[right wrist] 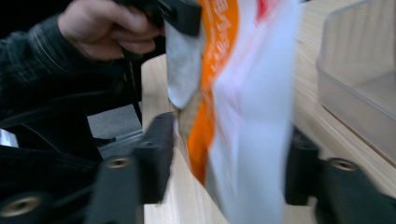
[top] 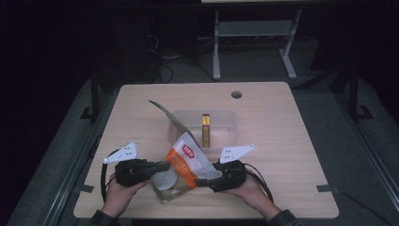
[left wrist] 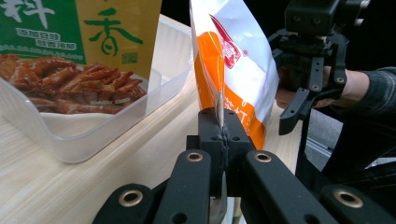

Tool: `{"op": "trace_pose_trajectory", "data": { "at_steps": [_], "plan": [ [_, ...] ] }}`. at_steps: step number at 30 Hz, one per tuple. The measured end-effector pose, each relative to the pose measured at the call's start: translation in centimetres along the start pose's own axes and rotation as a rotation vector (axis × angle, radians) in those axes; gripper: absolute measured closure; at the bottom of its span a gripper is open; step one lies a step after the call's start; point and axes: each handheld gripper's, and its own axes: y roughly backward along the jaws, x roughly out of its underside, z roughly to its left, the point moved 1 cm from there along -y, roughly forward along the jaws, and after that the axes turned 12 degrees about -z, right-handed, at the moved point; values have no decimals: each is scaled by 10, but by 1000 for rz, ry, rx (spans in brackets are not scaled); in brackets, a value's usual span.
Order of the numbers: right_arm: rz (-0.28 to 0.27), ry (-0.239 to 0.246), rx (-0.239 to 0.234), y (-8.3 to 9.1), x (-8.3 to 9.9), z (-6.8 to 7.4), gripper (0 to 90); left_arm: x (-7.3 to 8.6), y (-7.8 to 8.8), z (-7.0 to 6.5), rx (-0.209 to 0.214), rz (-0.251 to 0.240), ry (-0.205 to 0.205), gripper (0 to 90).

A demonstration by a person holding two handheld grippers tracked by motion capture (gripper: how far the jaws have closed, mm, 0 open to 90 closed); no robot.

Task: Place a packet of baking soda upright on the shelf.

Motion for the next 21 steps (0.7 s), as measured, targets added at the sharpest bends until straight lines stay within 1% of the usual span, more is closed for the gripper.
{"op": "trace_pose_trajectory", "data": {
  "at_steps": [1,2,5,7,9,11,15,16,19,21],
  "plan": [
    [1,-8,-5,-1,0,0,518,0,-1,0,1,0,-3,898],
    [5,-10,-11,-2,-1,0,563,0,-2,0,1,1,-13,898],
    [17,-24,-19,-3,0,0,703,1,-3,0,-5,1,-8,897],
    [7,-36,-34,-2,0,-1,787,2,-3,2,-5,-8,-2,897],
    [0,-40,-36,-1,-1,-1,884,2,-3,3,-3,-9,0,897],
    [-13,-38,-43,1,-1,-2,896,3,-4,3,-2,-11,1,896],
    [-53,-80,-86,6,-5,-6,900,6,-8,3,13,0,4,894],
    [-64,-84,-91,9,-7,-6,900,7,-10,2,15,8,-3,894],
    [-73,-53,-74,13,-12,-4,900,10,-16,0,34,42,-18,892],
    [-79,-36,-73,17,-15,-3,900,14,-21,-2,51,68,-13,889]
  ]
}}
